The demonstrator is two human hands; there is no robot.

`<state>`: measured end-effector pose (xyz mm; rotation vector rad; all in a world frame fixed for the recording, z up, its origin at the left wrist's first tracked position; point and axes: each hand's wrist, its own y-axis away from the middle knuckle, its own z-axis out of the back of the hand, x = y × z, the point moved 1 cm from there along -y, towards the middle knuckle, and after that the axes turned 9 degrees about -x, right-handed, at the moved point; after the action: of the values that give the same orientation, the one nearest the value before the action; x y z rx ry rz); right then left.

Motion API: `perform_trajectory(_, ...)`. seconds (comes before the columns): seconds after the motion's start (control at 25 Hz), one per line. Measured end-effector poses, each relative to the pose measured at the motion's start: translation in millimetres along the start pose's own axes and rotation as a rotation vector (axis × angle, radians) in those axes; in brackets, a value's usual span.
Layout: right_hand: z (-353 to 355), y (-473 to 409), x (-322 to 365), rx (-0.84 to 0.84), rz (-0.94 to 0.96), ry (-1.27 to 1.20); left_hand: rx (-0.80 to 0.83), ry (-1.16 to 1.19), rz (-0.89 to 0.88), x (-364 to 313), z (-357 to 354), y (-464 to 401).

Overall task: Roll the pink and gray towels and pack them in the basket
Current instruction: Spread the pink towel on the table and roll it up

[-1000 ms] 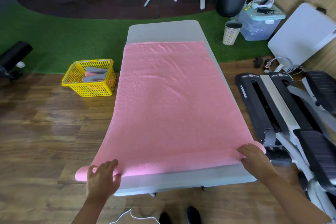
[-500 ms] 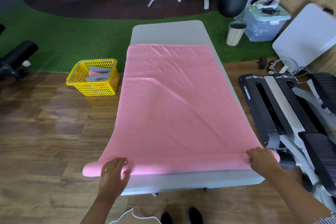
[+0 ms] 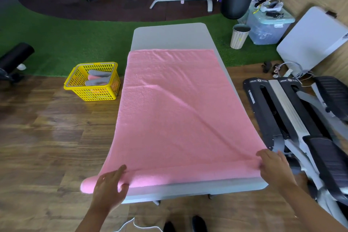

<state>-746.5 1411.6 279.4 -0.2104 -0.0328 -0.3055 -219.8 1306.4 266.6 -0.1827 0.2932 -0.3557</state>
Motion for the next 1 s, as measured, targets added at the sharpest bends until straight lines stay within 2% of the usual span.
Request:
perform_trajectory(0.08,1.6,0.8,0.4,-0.095,0.043,-0.048,-0.037,0.025,0.020,5.6,-1.8,-1.9)
perform_trajectory(0.28,-6.5,17.4,-3.7,-0.078,0.023,-0.188,-0.176,-0.010,0.018,0.9,-7.1,7.2)
perform_trajectory(0.36,-15.0,23.0,-8.0,-0.021,0.094,-0.132,-0.178,0.000,0.006,5.7,-10.5,8.9)
perform_trajectory(0.6,-16.6,14.2,-3.0,0.100,0.027,-0.060,-0.150,0.029,0.024,11.7,-19.7,2.2)
perform_trajectory(0.84,0.7,21.8,-39.3,0.141,-0.192,-0.007,-0.111,0.096,-0.063,-40.1,-35.9,-26.8)
perform_trajectory(0.92,3.4,22.8,-38.1,0.123,-0.188,0.006,-0.136,0.066,-0.082,-44.2,-30.2,-29.0)
perform_trajectory(1.0,3.9,21.4,-25.8,0.085,-0.107,-0.024,-0.140,0.005,-0.045,-31.3,-16.8,-21.3)
